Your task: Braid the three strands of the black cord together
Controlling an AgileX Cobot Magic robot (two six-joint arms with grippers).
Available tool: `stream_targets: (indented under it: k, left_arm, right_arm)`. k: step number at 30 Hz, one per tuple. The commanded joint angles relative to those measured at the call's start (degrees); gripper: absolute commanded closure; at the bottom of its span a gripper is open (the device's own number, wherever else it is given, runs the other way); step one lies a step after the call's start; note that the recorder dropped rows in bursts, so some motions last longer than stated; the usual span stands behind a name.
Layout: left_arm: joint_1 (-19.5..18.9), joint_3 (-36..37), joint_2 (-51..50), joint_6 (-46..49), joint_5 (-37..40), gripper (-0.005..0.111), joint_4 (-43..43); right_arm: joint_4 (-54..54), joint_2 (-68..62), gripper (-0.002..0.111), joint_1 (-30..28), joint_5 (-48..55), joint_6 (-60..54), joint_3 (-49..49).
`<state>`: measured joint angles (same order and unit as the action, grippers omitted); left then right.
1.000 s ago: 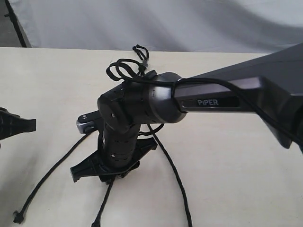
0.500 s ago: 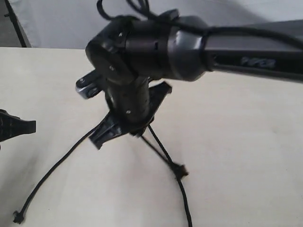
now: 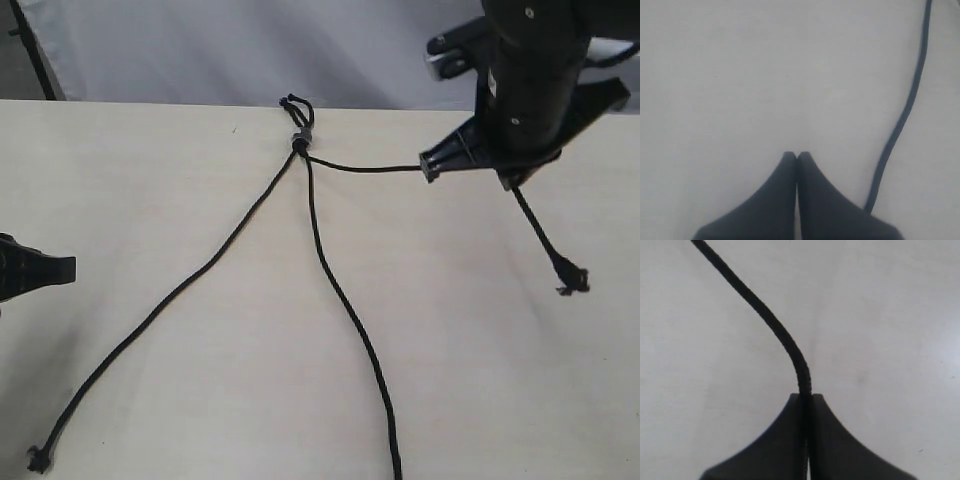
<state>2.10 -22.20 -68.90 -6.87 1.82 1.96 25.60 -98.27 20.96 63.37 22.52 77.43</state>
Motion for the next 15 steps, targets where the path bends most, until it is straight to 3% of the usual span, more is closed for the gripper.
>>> stream_targets:
  k: [1,8,15]
  left_arm:
    - [0.5,0.1,0.0,-0.7,-0.1,0.107,-0.1]
    - [0.5,0.1,0.0,-1.1,-0.1,0.107,-0.1]
    - [0.5,0.1,0.0,-1.2,-0.1,0.107,-0.1]
  right_arm:
    - [-3.4,-1.7,0.109,-6.0,-9.2,0.2,-7.0]
    - [-5.1,-7.0,0.109,-11.5,-16.8,2.0,-13.7]
    - [-4.7,-12.1,0.105,-11.2,-16.6,2.0,-13.9]
